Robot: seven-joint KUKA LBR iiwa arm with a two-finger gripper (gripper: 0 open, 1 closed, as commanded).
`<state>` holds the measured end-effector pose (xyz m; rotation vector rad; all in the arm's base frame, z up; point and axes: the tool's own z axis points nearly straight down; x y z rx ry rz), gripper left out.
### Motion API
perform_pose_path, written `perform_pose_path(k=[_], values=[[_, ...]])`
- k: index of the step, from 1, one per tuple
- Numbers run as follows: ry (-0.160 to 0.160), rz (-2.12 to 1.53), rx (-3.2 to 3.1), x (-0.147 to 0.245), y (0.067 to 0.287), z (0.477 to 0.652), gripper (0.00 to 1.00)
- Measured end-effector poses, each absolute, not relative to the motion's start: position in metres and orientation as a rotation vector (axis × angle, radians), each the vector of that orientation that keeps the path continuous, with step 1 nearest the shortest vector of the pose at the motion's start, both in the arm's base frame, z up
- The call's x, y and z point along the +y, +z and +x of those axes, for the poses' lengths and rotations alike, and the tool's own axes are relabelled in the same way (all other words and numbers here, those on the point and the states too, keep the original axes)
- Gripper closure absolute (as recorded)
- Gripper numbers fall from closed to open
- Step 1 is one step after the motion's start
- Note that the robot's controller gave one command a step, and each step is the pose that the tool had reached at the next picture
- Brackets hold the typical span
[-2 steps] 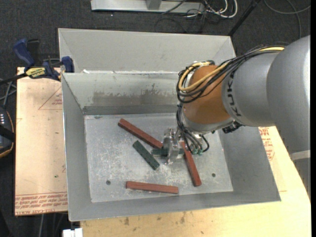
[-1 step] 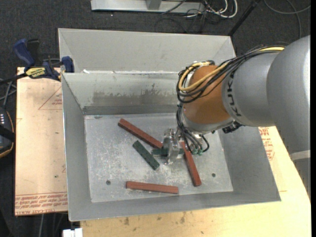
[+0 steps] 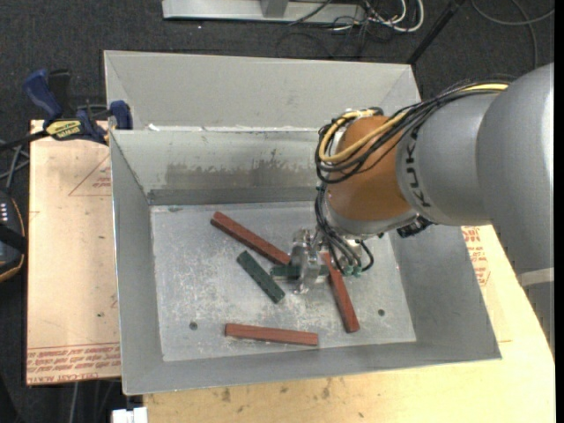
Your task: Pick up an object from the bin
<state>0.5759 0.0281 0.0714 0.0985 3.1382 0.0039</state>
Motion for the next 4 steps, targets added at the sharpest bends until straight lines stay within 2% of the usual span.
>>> perform_pose_path(k=[1,2,3,4], values=[[0.003,-0.087,3.148,0.009,0.112,0.558,1.00],[0.002,-0.136,3.143,0.004,0.128,0.554,1.00],[0.000,-0.333,3.114,0.003,0.120,0.556,1.00],[0.006,-0.751,3.054,-0.025,0.124,0.536,1.00]])
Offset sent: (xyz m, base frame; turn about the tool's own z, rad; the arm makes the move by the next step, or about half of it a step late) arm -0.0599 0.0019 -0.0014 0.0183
